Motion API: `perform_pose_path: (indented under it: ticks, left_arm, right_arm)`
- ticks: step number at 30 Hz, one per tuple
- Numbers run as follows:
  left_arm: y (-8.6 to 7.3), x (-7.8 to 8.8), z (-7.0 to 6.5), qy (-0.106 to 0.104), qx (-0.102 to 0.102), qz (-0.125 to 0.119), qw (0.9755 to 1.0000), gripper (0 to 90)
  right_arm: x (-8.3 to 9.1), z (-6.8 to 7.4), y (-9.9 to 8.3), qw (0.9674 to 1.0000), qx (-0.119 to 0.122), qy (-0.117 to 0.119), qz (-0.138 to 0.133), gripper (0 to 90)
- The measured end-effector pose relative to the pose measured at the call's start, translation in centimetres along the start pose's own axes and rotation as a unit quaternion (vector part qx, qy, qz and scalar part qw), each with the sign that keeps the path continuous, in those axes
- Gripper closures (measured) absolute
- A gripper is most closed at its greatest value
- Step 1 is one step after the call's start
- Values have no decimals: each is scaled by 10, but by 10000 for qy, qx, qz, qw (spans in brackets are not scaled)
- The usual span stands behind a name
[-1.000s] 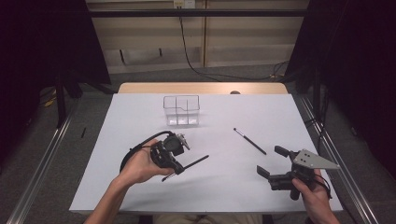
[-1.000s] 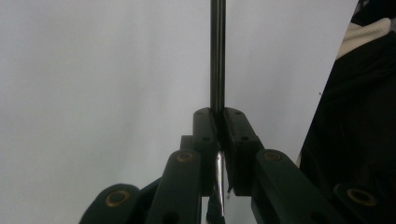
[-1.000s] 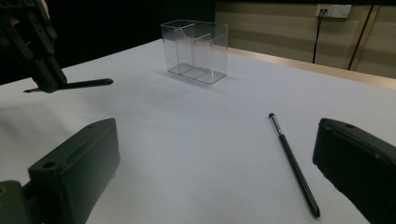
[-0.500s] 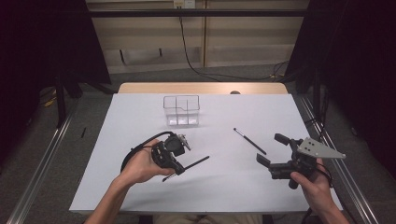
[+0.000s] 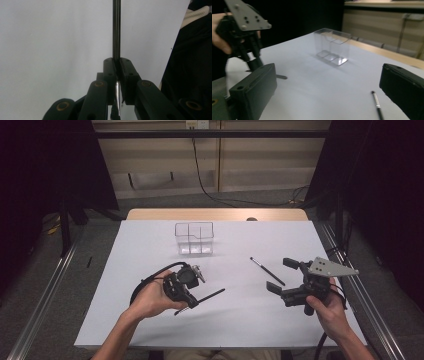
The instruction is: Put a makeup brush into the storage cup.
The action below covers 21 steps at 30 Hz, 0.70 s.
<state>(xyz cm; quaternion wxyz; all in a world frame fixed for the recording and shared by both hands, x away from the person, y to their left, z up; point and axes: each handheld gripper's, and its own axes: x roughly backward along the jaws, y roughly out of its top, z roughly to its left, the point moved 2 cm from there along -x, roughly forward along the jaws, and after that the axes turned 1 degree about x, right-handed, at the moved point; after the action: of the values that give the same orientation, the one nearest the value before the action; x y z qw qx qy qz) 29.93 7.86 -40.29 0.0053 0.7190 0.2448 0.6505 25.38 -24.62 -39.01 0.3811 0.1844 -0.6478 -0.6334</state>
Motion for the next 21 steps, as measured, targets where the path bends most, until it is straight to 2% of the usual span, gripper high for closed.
perform_pose_path:
  ticks: [3,6,10,12,16,19,20,21]
  left_arm:
    - [2,-1,-3,30,16,-79,10000,842]
    - [3,0,-4,32,-70,-26,10000,842]
    - [3,0,-5,47,-70,-68,9999,842]
    - [3,1,-4,56,-96,-39,9999,842]
    - [3,1,-5,42,-60,-100,9999,843]
    - [3,1,-4,41,-144,-12,9999,842]
    - [3,0,-6,42,-62,-60,10000,842]
    - [4,-1,-5,32,-105,-27,9999,842]
  right_arm:
    - [-8,0,4,9996,41,184,188,7]
    - [-18,2,6,9979,160,393,482,8]
    - [-32,8,10,9925,285,712,949,11]
    - [-40,11,13,9868,280,959,1275,10]
    - [-51,16,18,9838,478,1054,1371,10]
    - [-58,19,22,9819,594,1127,1399,12]
    - [-61,19,23,9808,620,1157,1440,13]
    - [-64,19,24,9797,640,1205,1472,13]
